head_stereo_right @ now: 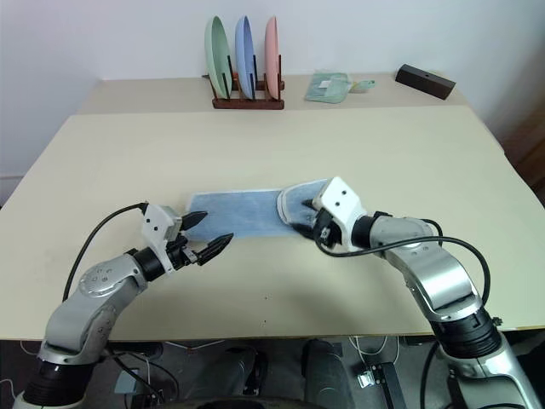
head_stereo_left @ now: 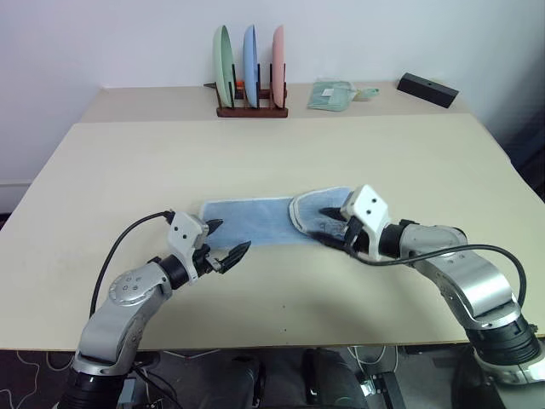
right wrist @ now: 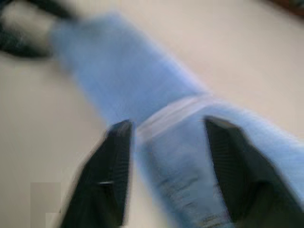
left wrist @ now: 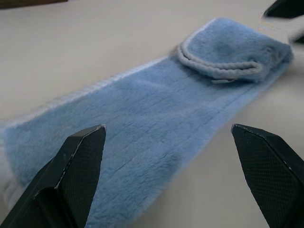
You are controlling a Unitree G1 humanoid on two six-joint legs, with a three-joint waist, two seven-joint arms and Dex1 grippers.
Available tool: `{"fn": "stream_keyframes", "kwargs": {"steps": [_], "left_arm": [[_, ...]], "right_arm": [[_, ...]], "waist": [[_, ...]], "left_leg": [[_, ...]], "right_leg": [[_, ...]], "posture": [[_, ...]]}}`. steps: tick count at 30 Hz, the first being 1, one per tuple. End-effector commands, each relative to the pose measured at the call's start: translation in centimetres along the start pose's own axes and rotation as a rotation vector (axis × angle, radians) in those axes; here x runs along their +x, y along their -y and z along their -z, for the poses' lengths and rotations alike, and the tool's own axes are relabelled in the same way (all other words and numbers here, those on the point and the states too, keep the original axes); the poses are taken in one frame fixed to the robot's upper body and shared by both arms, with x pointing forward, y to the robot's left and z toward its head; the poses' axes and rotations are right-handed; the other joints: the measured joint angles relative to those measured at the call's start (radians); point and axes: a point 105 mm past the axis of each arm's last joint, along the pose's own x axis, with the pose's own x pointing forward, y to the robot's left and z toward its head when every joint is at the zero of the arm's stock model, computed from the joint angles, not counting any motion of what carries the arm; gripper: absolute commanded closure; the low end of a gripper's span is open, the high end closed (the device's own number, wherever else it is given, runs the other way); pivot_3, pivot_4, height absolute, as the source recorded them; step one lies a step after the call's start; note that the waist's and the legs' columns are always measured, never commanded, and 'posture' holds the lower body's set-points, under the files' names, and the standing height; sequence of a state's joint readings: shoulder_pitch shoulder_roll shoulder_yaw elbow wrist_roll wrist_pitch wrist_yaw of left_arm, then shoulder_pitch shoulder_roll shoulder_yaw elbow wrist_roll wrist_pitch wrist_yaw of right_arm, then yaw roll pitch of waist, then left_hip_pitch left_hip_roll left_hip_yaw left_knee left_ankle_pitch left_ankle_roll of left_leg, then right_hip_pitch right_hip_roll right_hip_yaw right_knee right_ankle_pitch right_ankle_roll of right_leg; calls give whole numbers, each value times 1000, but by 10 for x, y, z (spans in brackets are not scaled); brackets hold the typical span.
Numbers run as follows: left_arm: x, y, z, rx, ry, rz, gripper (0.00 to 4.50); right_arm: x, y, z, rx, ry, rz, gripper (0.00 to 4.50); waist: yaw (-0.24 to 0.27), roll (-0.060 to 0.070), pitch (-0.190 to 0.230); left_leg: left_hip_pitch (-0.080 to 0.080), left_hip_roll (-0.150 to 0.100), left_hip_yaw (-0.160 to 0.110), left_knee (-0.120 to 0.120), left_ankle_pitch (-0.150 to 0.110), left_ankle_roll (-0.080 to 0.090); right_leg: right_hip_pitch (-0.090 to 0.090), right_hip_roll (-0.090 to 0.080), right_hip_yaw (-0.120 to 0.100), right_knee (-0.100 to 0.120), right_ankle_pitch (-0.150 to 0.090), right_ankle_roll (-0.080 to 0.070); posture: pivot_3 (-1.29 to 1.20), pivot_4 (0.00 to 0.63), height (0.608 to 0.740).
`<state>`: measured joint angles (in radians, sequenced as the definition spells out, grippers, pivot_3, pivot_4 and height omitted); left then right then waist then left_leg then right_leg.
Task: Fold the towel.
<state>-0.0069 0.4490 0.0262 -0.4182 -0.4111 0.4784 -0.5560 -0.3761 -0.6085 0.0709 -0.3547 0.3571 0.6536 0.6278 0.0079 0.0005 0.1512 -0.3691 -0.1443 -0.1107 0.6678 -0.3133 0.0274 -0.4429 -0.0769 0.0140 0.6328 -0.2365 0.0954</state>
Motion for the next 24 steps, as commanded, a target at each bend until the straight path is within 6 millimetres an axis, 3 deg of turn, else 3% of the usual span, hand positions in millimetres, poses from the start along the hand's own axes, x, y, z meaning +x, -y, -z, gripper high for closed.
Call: {"fn": "stream_keyframes", "kwargs": {"steps": [1, 2, 9, 15, 16, 20, 22, 24], "left_arm": [[-6, 0, -7, -26, 30, -38, 192], [-7, 0, -5, -33, 24, -50, 192], [-20, 6, 13, -76, -30, -125, 192], [-27, 7, 17, -144, -23, -194, 192], [-28, 8, 18, -146, -29, -199, 192], [-32, 8, 29, -163, -67, -229, 192], [-33, 6, 29, -191, -66, -249, 192], [-35, 2, 27, -304, -31, -290, 96]], "right_arm": [[10, 21, -1, -22, 34, 107, 4095], [15, 21, 6, -20, 26, 109, 4442], [40, 7, 59, 16, -71, 72, 4442], [43, -5, 83, 37, -118, 42, 4442], [42, -6, 83, 30, -114, 40, 4442], [36, 13, 44, 4, 27, 114, 4442], [31, 17, 25, 28, 91, 106, 3922], [24, 14, 6, -67, 125, 67, 3140]], "waist": [[4, 0, 0], [5, 0, 0], [5, 0, 0], [5, -1, -1], [5, -1, -1], [5, -1, -1], [7, 0, 0], [6, 0, 0]], "left_leg": [[0, 0, 0, 0, 0, 0], [0, 0, 0, 0, 0, 0], [0, 0, 0, -1, 0, 0], [1, 0, 0, 0, 0, 0], [2, 0, 0, -1, 0, 0], [2, 0, 0, -1, 0, 0], [2, 0, 0, -1, 0, 0], [2, 0, 0, -1, 0, 0]], "right_leg": [[0, 0, 0, 0, 0, 0], [0, 0, 0, 0, 0, 0], [0, 0, 0, -1, 0, 0], [1, 0, 0, -1, 0, 0], [2, 0, 0, -1, 0, 0], [2, 0, 0, 0, 0, 0], [2, 0, 0, -1, 0, 0], [2, 0, 0, -1, 0, 0]], "posture": [[0, 150, 740], [0, 150, 740], [0, 150, 740], [0, 150, 740], [0, 150, 740], [0, 150, 740], [0, 150, 740], [0, 150, 740]]}}
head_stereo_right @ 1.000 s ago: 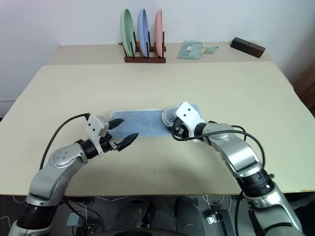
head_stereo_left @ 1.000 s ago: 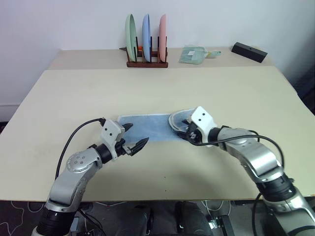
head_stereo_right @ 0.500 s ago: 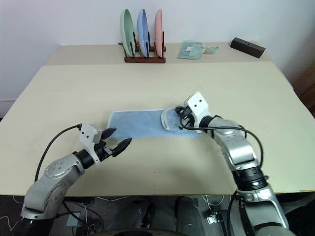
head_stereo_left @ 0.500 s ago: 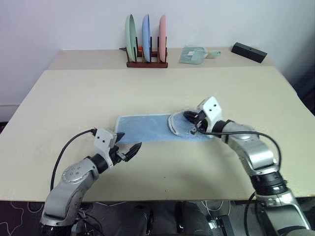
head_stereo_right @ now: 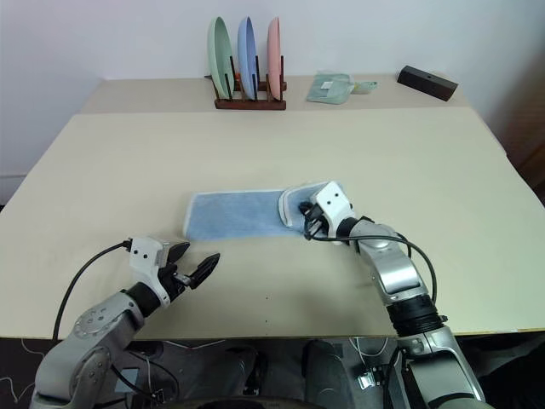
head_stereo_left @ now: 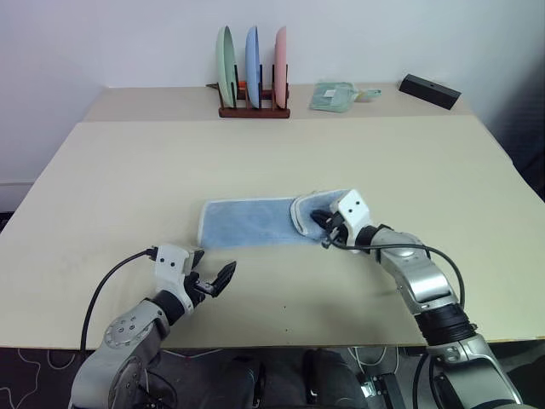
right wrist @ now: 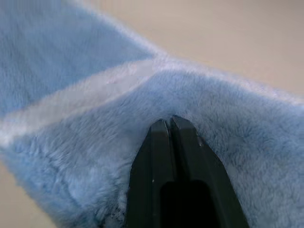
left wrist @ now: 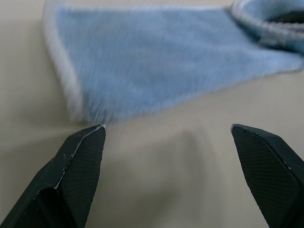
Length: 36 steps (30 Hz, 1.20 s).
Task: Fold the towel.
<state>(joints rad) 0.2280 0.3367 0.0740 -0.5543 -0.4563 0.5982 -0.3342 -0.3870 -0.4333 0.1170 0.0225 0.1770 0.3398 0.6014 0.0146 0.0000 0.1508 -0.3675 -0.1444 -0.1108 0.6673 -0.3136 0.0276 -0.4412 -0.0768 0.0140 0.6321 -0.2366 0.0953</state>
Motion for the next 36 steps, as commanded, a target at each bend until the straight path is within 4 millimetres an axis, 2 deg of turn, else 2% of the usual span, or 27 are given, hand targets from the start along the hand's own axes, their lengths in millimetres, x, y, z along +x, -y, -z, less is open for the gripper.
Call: {"fn": "stream_keyframes", "kwargs": {"steps": [1, 5, 6, 8, 11, 19, 22, 29, 32, 36], "left_arm": [[-4, -4, -15, -132, 67, -43, 0], [-3, -2, -12, -212, 29, -36, 0], [2, -5, -11, -294, 27, -69, 0], [10, -10, -11, -453, 36, -125, 0], [19, -17, -23, -633, 105, -160, 0], [45, -17, -28, -789, 56, -118, 0], [48, -17, -30, -802, 58, -114, 805], [47, -22, -37, -813, 107, -134, 4406], [45, -25, -42, -801, 132, -137, 4464], [32, -43, -57, -735, 215, -180, 4464]], "right_arm": [[-12, 1, -49, -144, 134, -38, 2656], [-18, -2, -61, -191, 154, -67, 600], [-19, -7, -67, -227, 166, -92, 115], [-19, -13, -73, -271, 181, -119, 115], [-17, -17, -70, -312, 171, -127, 115], [-16, -31, -77, -333, 200, -165, 115], [-17, -32, -76, -339, 196, -169, 75], [-18, -35, -72, -347, 186, -170, 75], [-18, -37, -72, -350, 185, -173, 75], [-17, -38, -70, -362, 179, -175, 75]], "waist": [[-1, 0, 0], [-1, 0, 0], [-1, 0, 0], [2, 0, 0], [3, -1, -1], [2, -1, -1], [2, -1, -1], [0, -1, 0], [-1, -1, 0], [-1, -1, 0]], "left_leg": [[0, 0, 0, 0, 0, 0], [0, 0, 0, 0, 0, 0], [0, 0, 0, 0, 0, 0], [0, 0, 0, 0, 0, 0], [0, 0, 0, 1, 0, 0], [0, 0, 0, 1, 0, 0], [1, 0, 0, 1, 0, -1], [1, 0, 0, 1, 0, -1], [1, 0, 0, 1, 0, -1], [1, 0, 0, 1, 0, -1]], "right_leg": [[0, 0, 0, 0, 0, 0], [0, 0, 0, 0, 0, 0], [0, 0, 0, 0, 0, 0], [0, 0, 0, 0, 0, 0], [1, 0, -1, 0, 0, 0], [1, 0, -1, 1, 0, 0], [1, 0, -1, 1, 0, 0], [1, 0, 0, 0, 0, 0], [0, 0, 0, 1, 0, 0], [0, 0, 0, 1, 0, 0]], "posture": [[0, 150, 740], [0, 150, 740], [0, 150, 740], [0, 150, 740], [0, 150, 740], [0, 150, 740], [0, 150, 740], [0, 150, 740], [0, 150, 740], [0, 150, 740]]}}
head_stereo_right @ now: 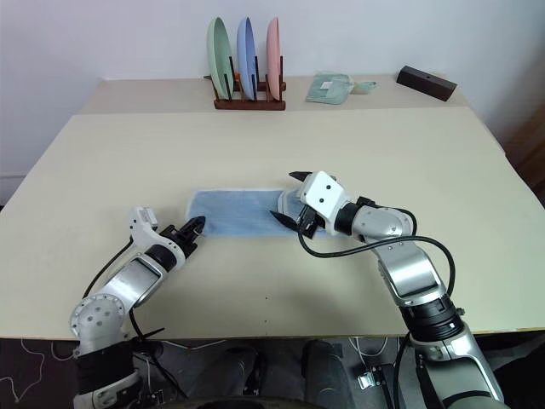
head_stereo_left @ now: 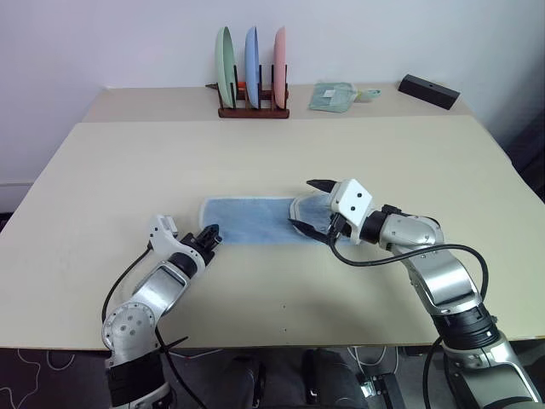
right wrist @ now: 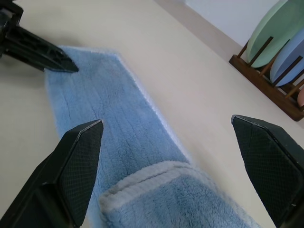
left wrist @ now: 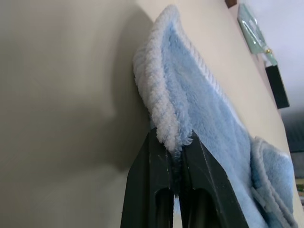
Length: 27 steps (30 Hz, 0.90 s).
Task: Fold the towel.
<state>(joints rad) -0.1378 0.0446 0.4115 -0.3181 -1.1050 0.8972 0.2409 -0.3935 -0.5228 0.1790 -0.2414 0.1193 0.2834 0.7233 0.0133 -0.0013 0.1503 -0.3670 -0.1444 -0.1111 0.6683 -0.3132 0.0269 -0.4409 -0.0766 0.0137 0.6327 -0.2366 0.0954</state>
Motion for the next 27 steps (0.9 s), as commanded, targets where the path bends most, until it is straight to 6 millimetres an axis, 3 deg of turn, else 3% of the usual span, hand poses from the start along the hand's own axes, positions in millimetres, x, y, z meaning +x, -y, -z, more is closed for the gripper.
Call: {"fn": "stream_keyframes", "kwargs": {"steps": [1, 3, 5, 9, 12, 18, 21, 23, 27], "left_arm": [[-16, 1, -43, 80, 153, 23, 4464], [-36, -10, -83, 184, 263, 1, 4464], [-51, -8, -107, 300, 304, 13, 4464], [-55, 8, -111, 495, 244, 86, 4464], [-45, 42, -86, 745, 104, 225, 4464], [-13, 95, -12, 1023, -125, 500, 4464], [-3, 106, 19, 1133, -214, 582, 4464], [5, 102, 34, 1162, -276, 587, 4464], [20, 91, 42, 1188, -328, 524, 4464]], "right_arm": [[-2, 2, -14, -51, 38, 11, 75], [-4, 5, -14, -47, 36, 22, 75], [-5, 6, -10, -42, 27, 22, 75], [-5, 10, 5, -55, -45, 32, 75], [-10, 16, 11, 13, -51, 56, 75], [-24, -9, 4, 183, 5, -114, 75], [-25, -10, 6, 175, -5, -105, 75], [-26, -9, 7, 174, -8, -83, 75], [-27, -11, 6, 175, -10, -67, 75]], "waist": [[0, 0, 0], [-5, 0, 0], [-9, 0, 0], [6, 0, 0], [25, -2, 0], [24, -1, 0], [8, -1, 0], [-2, -1, 0], [-2, -1, 0]], "left_leg": [[0, 0, 0, 0, 0, 0], [0, 0, 0, 0, 0, 0], [0, 1, 0, -1, 0, -1], [0, 0, 0, -1, 0, -1], [0, -1, -1, 0, 0, -1], [-1, -1, -2, -1, 0, 0], [-1, -1, -1, -2, 0, 0], [-1, 0, -1, -2, 0, 0], [-1, 0, -1, -2, 0, -1]], "right_leg": [[0, 0, 0, 0, 0, 0], [-1, 0, 0, 1, 0, 0], [-2, 1, 1, 1, 0, 0], [-1, 1, 1, 0, 0, 0], [1, 0, 1, -1, 0, 0], [0, 0, 1, -2, 0, 0], [-1, 0, 1, -1, 0, 0], [-1, 0, 1, -1, 0, 0], [-2, 1, 1, 0, 0, 0]], "posture": [[0, 150, 740], [0, 150, 740], [0, 150, 740], [0, 150, 740], [0, 150, 740], [0, 150, 740], [0, 150, 740], [0, 150, 740], [0, 150, 740]]}}
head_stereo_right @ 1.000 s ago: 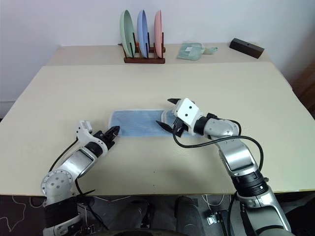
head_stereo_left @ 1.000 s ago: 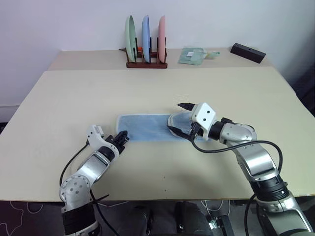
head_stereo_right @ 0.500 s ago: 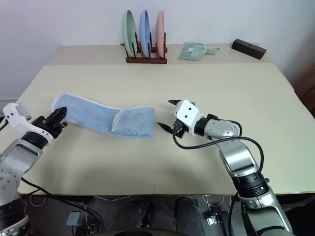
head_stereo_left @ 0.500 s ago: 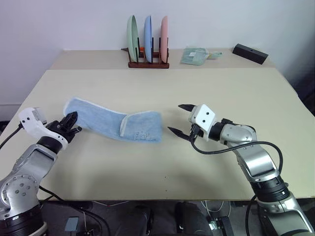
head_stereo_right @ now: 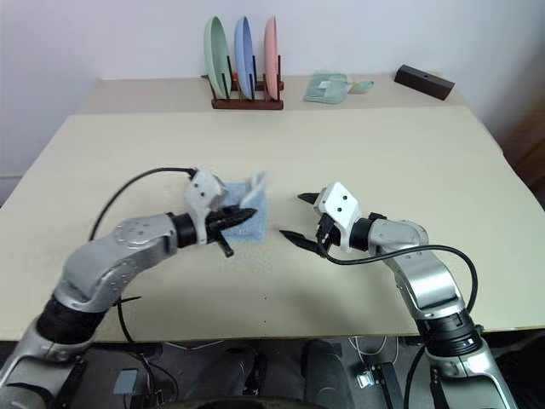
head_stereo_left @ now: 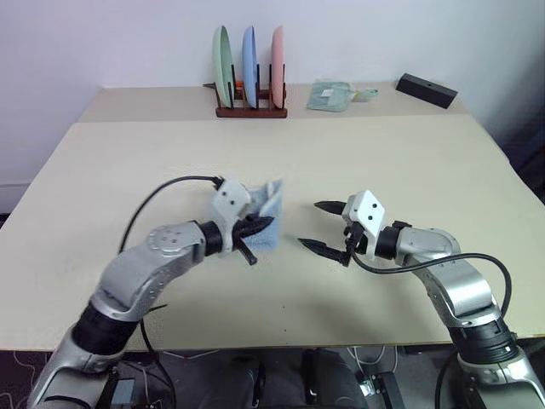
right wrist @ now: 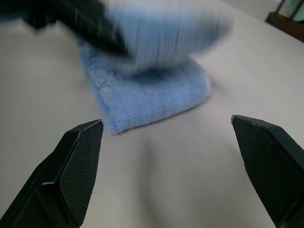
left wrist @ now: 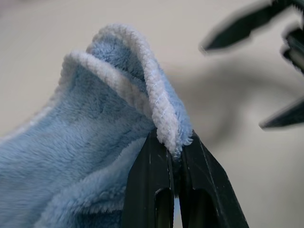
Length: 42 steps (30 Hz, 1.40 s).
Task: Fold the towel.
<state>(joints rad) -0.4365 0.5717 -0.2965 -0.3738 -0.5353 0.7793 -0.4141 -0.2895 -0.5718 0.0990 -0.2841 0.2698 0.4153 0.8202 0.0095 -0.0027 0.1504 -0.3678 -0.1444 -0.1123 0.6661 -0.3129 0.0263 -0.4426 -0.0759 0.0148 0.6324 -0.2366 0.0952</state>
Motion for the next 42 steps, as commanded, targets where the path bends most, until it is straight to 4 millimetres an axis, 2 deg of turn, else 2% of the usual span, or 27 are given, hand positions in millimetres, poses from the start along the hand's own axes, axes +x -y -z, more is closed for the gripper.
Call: {"fn": "stream_keyframes", "kwargs": {"steps": [1, 4, 5, 8, 10, 13, 16, 18, 21, 24, 27, 28, 32, 35, 40, 42], "left_arm": [[4, -10, 3, 17, -32, -42, 4464], [4, -9, 5, 12, -45, -38, 4464], [4, -10, 6, 3, -45, -46, 4173], [3, -12, 3, -16, -27, -54, 3051], [1, -12, -1, -35, -3, -50, 2053], [-11, -7, -20, -97, 107, 7, 591], [-49, -26, -36, -169, 232, -50, 591], [-70, -31, -40, -179, 274, -62, 591], [-93, -44, -40, -219, 311, -130, 1383], [-105, -69, -30, -208, 286, -274, 2870], [-91, -84, -17, -192, 218, -325, 4330], [-84, -85, -15, -187, 204, -320, 4500], [-59, -84, 1, -184, 150, -271, 4500], [-51, -82, 26, -209, 98, -254, 4500], [-51, -73, 56, -217, 35, -235, 4500], [-52, -73, 61, -231, 32, -247, 4500]], "right_arm": [[-4, -2, -14, -39, 41, 14, 75], [-5, -2, -13, -42, 35, 27, 75], [-4, -2, -12, -44, 34, 28, 75], [-2, -2, -13, -50, 34, 28, 75], [-1, -2, -14, -53, 36, 24, 75], [0, 0, -14, -65, 34, 26, 75], [-2, 10, -21, -64, 52, 53, 75], [-1, 12, -25, -54, 65, 57, 75], [2, 16, -28, -39, 72, 73, 899], [14, 24, -37, -3, 100, 98, 2382], [46, 24, -57, 46, 156, 87, 3844], [55, 24, -59, 51, 156, 90, 4388], [92, 10, -52, 49, 106, 43, 4453], [111, -9, -29, 21, 23, -31, 4453], [118, -27, 16, 57, -104, -55, 4453], [117, -29, 26, 63, -124, -50, 4453]], "waist": [[2, 0, 0], [4, 0, 0], [4, 0, 0], [5, 0, 0], [4, 0, 0], [2, 0, 0], [-3, 0, 0], [-5, 0, 0], [2, 0, 0], [7, 0, 0], [1, 0, 0], [0, 0, 0], [0, 0, 0], [-3, 0, 0], [-22, 0, 0], [-24, 0, 0]], "left_leg": [[0, 0, 0, 0, 0, 0], [-1, 0, 0, 1, 0, 0], [-1, 0, 0, 1, 0, 0], [-1, 0, 0, 1, 0, 0], [-1, 0, 0, 1, 0, 0], [-1, 0, 0, 1, 0, 0], [-1, 0, 0, 1, 0, 0], [-1, 1, 0, 1, 0, 0], [-1, 1, 0, 1, 0, 0], [-1, 0, 0, 2, 0, 0], [-1, 0, 0, 1, 0, -1], [0, 0, 0, 1, 1, -1], [-1, 0, 0, 1, 0, -1], [-1, 0, -1, 0, 0, 0], [-2, -1, -2, 1, 0, 0], [-2, 0, -2, 1, 0, 0]], "right_leg": [[0, 0, 0, 0, 0, 0], [0, 0, 0, 0, 0, 0], [0, 0, 0, 0, 0, 0], [0, 0, 0, 0, 0, 0], [0, 0, 0, 0, 0, 0], [-1, 0, 0, 0, 0, 0], [-1, 0, 0, 0, 0, 0], [-1, 0, 0, 0, 0, 0], [-1, 1, 0, 0, 0, 0], [0, 0, 0, 0, 0, 0], [0, 0, 0, 0, 0, 0], [0, 0, 0, 1, 0, 0], [-1, 0, 0, 0, 0, 0], [-1, 0, -1, 0, 0, 0], [-2, 0, -2, 0, 0, 0], [-2, 0, -2, 1, 0, 0]], "posture": [[0, 150, 740], [0, 150, 740], [0, 150, 740], [0, 150, 740], [0, 150, 740], [0, 150, 740], [0, 150, 740], [0, 150, 740], [0, 150, 740], [0, 150, 740], [0, 150, 740], [0, 150, 740], [0, 150, 740], [0, 150, 740], [0, 150, 740], [0, 150, 740]]}}
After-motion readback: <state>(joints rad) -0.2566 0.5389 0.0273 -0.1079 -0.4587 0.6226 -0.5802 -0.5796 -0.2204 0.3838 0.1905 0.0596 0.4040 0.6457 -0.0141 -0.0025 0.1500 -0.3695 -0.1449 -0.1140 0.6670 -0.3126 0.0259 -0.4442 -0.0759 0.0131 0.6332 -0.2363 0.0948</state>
